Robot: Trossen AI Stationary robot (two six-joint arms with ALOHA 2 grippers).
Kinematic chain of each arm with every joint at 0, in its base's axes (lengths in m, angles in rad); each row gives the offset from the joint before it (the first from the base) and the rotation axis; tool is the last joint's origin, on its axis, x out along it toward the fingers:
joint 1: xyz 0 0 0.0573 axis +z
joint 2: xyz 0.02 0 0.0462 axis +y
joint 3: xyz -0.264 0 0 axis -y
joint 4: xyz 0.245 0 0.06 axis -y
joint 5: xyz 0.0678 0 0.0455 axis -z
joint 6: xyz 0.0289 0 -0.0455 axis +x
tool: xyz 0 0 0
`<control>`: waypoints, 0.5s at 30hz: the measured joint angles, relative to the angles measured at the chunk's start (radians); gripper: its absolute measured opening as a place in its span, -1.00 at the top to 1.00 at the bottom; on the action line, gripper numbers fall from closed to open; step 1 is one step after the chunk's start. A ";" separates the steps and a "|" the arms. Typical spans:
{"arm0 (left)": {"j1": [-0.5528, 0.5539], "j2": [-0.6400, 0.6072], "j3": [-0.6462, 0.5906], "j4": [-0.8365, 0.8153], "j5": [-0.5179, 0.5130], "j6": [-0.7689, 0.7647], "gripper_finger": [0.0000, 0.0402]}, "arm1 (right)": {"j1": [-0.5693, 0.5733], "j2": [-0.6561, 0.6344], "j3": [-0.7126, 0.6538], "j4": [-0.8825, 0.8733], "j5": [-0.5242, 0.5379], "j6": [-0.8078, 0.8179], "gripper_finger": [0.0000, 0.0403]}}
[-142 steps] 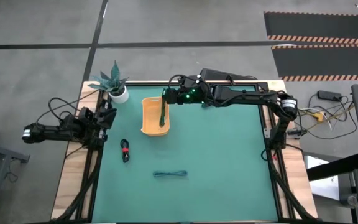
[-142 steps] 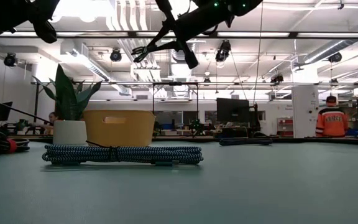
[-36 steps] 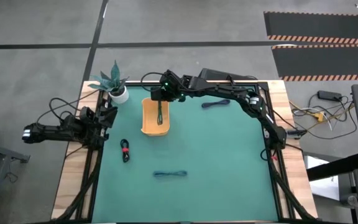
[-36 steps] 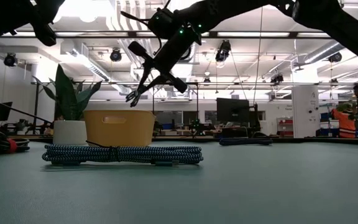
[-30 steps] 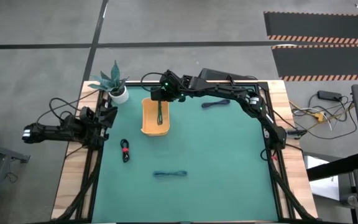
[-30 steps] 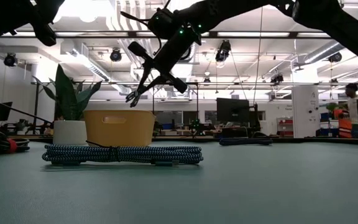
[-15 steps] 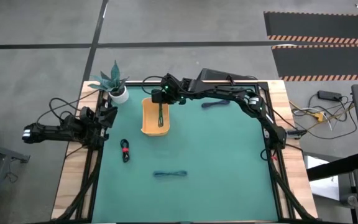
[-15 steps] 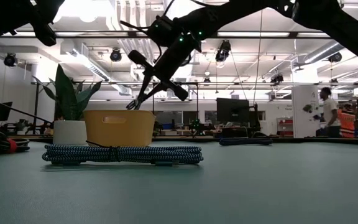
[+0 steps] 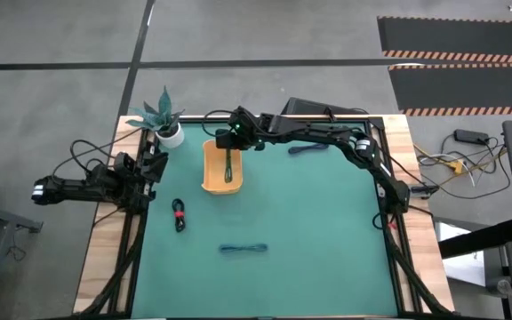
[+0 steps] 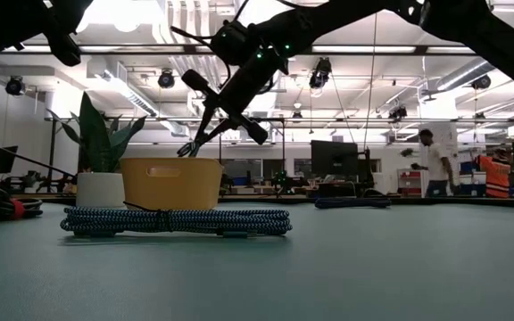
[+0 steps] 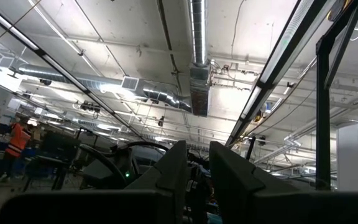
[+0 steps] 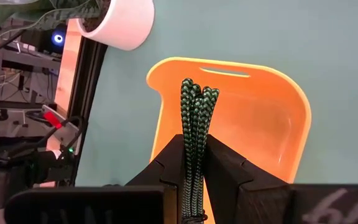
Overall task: Pick and place USB-C Cables
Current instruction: Put the green USB cable into the yellow bin
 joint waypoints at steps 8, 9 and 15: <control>0.000 0.000 0.000 0.000 0.000 0.000 0.73 | 0.000 0.000 -0.041 0.013 0.000 0.002 0.81; 0.000 0.000 0.000 0.000 0.000 0.000 0.73 | 0.001 0.000 -0.050 0.022 0.000 0.003 0.81; 0.000 0.000 0.000 0.000 0.000 0.000 0.73 | 0.002 0.000 -0.066 0.056 0.000 0.003 0.81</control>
